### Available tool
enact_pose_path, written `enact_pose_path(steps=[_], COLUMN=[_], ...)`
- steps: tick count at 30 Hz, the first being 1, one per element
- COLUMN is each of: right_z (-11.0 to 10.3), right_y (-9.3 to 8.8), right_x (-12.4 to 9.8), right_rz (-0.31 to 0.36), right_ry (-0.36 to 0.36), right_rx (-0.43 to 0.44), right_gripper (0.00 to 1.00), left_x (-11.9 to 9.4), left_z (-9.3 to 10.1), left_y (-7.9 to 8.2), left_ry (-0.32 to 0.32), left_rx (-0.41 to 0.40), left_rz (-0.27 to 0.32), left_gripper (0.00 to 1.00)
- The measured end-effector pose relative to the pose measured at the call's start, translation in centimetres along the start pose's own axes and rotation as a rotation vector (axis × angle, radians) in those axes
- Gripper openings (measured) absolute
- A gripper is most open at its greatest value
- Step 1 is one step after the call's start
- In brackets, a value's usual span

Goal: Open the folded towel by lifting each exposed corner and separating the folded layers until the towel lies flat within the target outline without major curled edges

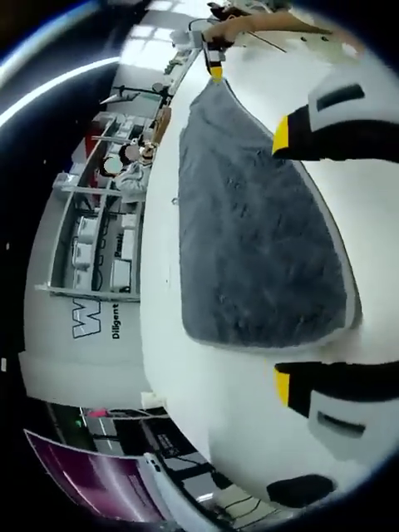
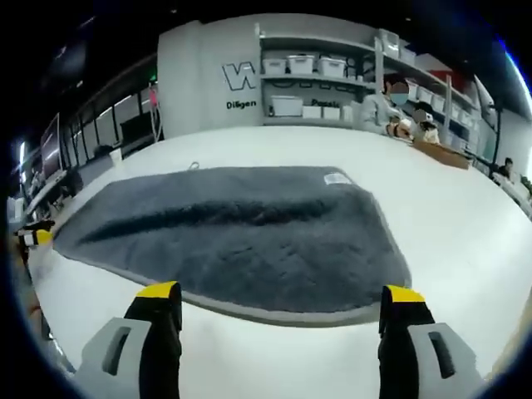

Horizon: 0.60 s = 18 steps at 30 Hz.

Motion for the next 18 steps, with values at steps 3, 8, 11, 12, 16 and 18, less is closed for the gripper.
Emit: enact_pose_path(steps=[3,8,11,12,16,18], right_z=[-0.3,-0.6,-0.5,-0.5,-0.5,-0.5], right_y=[0.5,0.7,0.5,0.2,0.0,0.0], right_x=[1.0,1.9,3.2,3.8,4.1,4.1], right_rz=[-0.005,-0.017,-0.057,-0.076,-0.068,-0.066], right_ry=[0.010,0.027,0.010,0.011,0.011,0.010], right_rx=[-0.029,-0.040,-0.055,-0.050,-0.034,-0.034], right_gripper=[0.99,0.99,0.99,0.99,0.99,0.99], left_x=[0.7,1.6,2.4,3.2,4.2,4.4], left_z=[0.8,1.7,2.1,2.1,2.2,2.2], left_y=[0.1,-0.2,-0.2,0.0,-0.4,-0.7], left_ry=[-0.019,-0.035,-0.040,-0.040,-0.009,-0.005], left_rx=[-0.004,0.008,0.002,-0.008,0.013,0.019], left_rz=[0.001,-0.029,-0.025,-0.020,-0.060,-0.080], left_gripper=[0.99,0.99,0.99,0.99,0.99,0.99])
Point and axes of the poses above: the point that each gripper's makers call its tool centre point, and the gripper's own axes: x roughly forward along the fingers, z roughly to its right, y roughly out of its top, the point moved 8 cm from there along -x, roughly backward along the fingers, and after that the axes turned 2 degrees about -z, right-handed, at the moved point
